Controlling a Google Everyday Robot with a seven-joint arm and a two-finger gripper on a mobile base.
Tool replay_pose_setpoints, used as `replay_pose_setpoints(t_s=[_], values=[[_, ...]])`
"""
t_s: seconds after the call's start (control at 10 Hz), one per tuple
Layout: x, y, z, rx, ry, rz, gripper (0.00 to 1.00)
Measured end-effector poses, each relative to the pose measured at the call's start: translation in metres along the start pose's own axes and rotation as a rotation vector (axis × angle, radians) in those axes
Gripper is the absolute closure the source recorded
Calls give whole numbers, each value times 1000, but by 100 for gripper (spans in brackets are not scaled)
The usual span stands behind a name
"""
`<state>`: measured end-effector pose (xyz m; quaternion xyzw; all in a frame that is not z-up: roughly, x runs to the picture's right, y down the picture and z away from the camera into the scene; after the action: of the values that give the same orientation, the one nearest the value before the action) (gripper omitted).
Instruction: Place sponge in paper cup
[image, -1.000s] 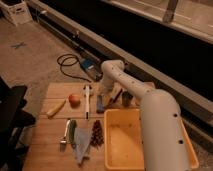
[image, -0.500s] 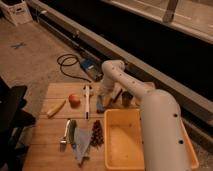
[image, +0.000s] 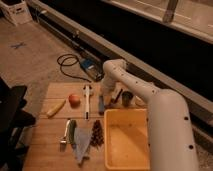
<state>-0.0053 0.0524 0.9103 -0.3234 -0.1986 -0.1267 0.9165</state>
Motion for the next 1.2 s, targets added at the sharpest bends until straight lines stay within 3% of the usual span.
replay_pose_setpoints(t_s=[0.2,0.4,0.8,1.2], values=[[-13,-2,-33,58,9,-15,100],[-23,-1,-71,144,30,-33,100],[-25,-2,-101,230,98,-34,100],[20,-1,-147,298,200,50,100]])
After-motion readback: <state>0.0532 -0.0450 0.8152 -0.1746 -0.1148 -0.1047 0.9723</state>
